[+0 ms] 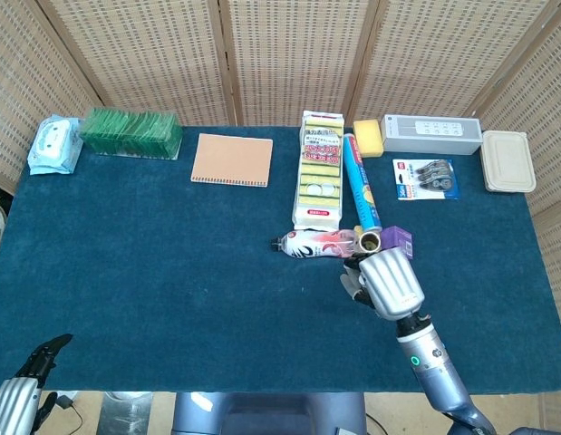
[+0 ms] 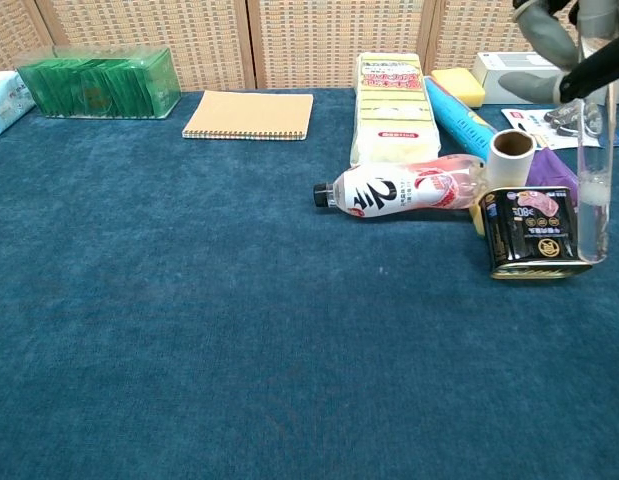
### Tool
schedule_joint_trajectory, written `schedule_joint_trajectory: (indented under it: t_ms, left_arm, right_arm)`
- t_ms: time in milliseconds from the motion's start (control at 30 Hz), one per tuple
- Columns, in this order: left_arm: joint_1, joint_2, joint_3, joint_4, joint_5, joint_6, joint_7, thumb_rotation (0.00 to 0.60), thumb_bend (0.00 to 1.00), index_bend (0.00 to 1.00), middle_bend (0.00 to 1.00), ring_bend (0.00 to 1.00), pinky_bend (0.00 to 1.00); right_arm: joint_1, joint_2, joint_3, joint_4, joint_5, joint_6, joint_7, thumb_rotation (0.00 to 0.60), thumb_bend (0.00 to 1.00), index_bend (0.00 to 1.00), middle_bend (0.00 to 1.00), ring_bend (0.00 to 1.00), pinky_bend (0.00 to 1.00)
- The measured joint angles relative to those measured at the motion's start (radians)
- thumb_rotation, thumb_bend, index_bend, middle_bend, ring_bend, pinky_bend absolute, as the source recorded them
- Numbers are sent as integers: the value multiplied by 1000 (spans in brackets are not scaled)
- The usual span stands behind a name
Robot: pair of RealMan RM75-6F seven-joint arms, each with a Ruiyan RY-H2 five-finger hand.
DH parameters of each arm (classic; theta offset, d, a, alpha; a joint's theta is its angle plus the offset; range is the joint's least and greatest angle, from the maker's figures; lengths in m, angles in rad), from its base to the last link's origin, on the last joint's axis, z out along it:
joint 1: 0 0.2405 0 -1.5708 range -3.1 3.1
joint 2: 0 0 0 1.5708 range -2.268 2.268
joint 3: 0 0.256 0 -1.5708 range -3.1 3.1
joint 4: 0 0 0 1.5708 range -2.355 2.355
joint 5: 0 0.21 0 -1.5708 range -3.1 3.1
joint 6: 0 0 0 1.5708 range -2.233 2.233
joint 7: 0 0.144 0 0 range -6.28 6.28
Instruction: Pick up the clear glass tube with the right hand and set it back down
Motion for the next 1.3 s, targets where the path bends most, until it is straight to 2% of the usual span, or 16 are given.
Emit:
schedule_joint_trajectory:
  t_ms: [133,200,333,467,567,667,767,933,1000,1100,1233,1300]
  left_arm:
    - [5,-3,27,9,50,11,-4,600,200,113,171,156,351]
    - [5,-5,25,14,42,7,-9,600,200,113,171,157,351]
    - [-6,-7,6,9,-5,-24,-5,600,201,113,171,157,351]
    - [-9,-7,8,-5,19,-16,15,600,200,113,171,157,351]
    - [-2,-7,26,3,58,10,6,600,200,113,171,157,351]
    - [0,-8,22,16,38,7,-15,600,200,114,172,157,351]
    - [1,-11,14,28,-9,1,-30,600,201,113,171,157,351]
    - [0,-11,13,30,9,1,-37,600,199,115,171,156,351]
    - [-3,-7,12,18,12,0,-24,600,200,115,171,157,351]
    - [-5,-1,12,1,27,7,-17,600,201,114,171,156,351]
    - [-3,-4,15,13,13,-3,-25,600,201,114,171,156,351]
    - [-1,-10,16,22,3,-9,-25,600,201,114,172,157,351]
  right_arm:
    - [12,4,40,9,-61,3,-1,600,394,812,988,1000,1000]
    - [20,1,58,12,-68,2,-8,600,393,812,989,1000,1000]
    - [38,-1,60,0,28,-21,-30,600,392,811,989,1000,1000]
    - [60,-25,42,-17,96,-49,-65,600,392,811,989,1000,1000]
    - [72,-40,8,-26,46,-75,-88,600,392,811,989,1000,1000]
    - [67,-26,-27,-6,-47,-75,-107,600,391,811,989,1000,1000]
    - [66,-5,-21,20,-93,-70,-116,600,392,811,990,1000,1000]
    - [86,9,43,42,18,-73,-136,600,392,811,990,1000,1000]
    - [94,6,46,26,61,-85,-135,600,392,811,990,1000,1000]
    - [96,11,14,-7,62,-101,-128,600,393,811,991,1000,1000]
    - [70,61,-50,-22,-65,-89,-89,600,392,811,992,1000,1000]
    - [62,79,-53,-13,-117,-78,-77,600,391,811,993,1000,1000]
